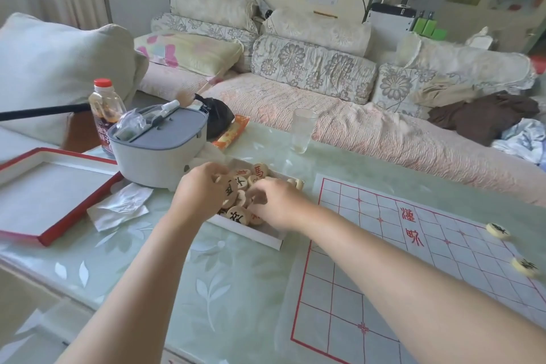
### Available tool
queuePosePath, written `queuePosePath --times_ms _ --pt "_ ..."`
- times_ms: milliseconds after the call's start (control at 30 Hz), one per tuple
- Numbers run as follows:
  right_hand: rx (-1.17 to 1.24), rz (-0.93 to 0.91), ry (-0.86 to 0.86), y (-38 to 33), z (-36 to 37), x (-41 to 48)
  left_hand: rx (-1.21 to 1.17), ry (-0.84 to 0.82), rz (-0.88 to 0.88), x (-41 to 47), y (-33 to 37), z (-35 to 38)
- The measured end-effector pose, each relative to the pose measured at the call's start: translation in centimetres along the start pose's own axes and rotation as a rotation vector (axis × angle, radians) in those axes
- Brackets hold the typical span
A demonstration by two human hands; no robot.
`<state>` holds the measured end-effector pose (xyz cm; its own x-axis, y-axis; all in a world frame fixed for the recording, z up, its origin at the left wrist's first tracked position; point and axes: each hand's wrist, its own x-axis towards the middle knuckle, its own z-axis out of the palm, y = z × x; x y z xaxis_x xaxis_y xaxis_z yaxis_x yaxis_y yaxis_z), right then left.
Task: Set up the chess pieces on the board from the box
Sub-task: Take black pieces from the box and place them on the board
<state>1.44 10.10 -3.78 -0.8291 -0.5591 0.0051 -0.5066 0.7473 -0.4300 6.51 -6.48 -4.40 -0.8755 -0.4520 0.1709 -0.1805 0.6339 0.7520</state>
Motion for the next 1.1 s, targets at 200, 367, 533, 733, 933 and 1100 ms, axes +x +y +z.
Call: queuePosePath --times_ms 200,367,533,733,933,1100 --pt "-0.149 -0.014 0.067 -1.3 2.5 0.1 0.057 0.026 0.028 0.2 0.2 0.2" --pt "-0.067 0.018 0.030 -1.5 3.4 0.3 0.071 0.039 0.051 -0.5 1.2 0.8" --pt "0.099 0.034 0.119 -0.1 0.2 -1.7 0.027 0.124 0.092 -1.0 2.7 1.8" --pt "0.282 0.165 0.279 5.2 -4.4 -6.4 0.137 0.044 0.229 -2.9 6.4 5.4" --pt "0.280 0.408 0.333 13.3 -9.1 -13.9 0.073 -0.195 0.346 -7.6 11.9 11.2" --pt "0.271 0.565 0.313 19.1 -11.0 -20.9 -0.026 -0.414 0.347 -11.6 15.2 15.8"
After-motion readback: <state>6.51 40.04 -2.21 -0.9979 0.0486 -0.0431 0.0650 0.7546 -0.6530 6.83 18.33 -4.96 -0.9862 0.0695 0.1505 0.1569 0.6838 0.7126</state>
